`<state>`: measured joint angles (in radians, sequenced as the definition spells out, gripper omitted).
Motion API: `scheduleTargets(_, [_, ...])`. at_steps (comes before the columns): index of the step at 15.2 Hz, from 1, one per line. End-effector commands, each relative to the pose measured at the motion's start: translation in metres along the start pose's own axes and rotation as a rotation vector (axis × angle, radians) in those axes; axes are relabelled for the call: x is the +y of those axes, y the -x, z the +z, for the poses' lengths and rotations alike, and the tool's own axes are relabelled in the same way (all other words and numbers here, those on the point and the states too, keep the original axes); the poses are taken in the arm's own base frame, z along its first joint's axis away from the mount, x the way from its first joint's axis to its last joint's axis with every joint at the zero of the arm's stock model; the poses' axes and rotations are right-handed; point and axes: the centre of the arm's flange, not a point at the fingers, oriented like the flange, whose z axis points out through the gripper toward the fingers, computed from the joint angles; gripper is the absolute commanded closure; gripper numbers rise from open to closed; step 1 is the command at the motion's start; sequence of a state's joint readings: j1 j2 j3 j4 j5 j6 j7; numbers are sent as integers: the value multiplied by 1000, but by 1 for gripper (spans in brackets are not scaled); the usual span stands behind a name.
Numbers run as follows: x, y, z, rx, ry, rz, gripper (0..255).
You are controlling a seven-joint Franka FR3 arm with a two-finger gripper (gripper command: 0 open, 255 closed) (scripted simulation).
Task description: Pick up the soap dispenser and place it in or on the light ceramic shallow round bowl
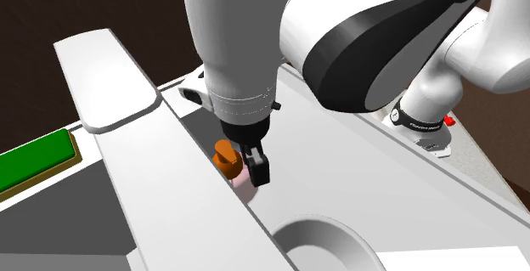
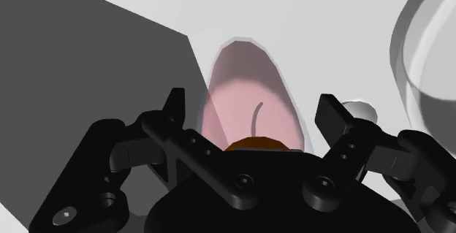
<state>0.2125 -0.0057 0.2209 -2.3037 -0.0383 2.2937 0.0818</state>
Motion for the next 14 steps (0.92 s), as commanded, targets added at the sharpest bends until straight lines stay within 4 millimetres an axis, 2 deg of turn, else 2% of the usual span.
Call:
scheduleTargets(1, [-1,0,10,0,0,0,0])
scheduleTargets(2, [-1,0,19,0,0,0,0])
scheduleTargets(10, [-1,0,19,0,0,0,0])
scheduleTargets(11, [-1,0,19,0,0,0,255])
scheduleTargets(14, [-1,0,19,0,0,0,255])
